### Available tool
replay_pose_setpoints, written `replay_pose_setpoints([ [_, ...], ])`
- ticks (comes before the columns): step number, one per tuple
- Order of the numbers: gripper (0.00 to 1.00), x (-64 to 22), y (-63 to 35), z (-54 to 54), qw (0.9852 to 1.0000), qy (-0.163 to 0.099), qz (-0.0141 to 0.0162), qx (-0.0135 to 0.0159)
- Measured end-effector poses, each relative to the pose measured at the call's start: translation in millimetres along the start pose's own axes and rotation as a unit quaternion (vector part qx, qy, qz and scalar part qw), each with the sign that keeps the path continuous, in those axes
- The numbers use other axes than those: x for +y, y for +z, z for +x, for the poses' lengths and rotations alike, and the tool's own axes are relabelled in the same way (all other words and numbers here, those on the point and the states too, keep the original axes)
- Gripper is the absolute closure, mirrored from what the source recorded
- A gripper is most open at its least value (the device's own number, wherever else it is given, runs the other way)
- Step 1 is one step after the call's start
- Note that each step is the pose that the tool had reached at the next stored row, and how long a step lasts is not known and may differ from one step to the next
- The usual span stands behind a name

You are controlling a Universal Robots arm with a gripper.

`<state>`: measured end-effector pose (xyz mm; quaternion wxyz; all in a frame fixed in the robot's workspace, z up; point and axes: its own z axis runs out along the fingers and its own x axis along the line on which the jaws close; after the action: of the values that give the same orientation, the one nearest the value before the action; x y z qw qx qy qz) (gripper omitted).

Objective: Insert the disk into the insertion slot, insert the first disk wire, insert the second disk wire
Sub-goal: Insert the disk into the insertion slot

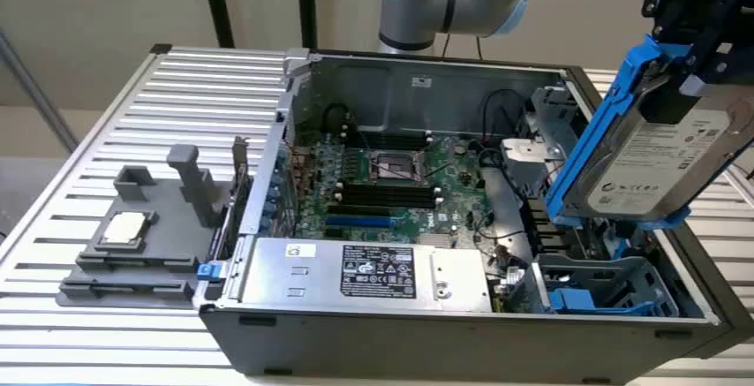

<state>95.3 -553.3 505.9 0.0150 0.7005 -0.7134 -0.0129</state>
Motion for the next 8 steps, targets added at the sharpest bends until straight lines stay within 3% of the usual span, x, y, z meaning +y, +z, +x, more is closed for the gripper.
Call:
replay_pose_setpoints([
  [8,0.68,0.0,0.0,0.0,1.0,0.0,0.0,0.0],
])
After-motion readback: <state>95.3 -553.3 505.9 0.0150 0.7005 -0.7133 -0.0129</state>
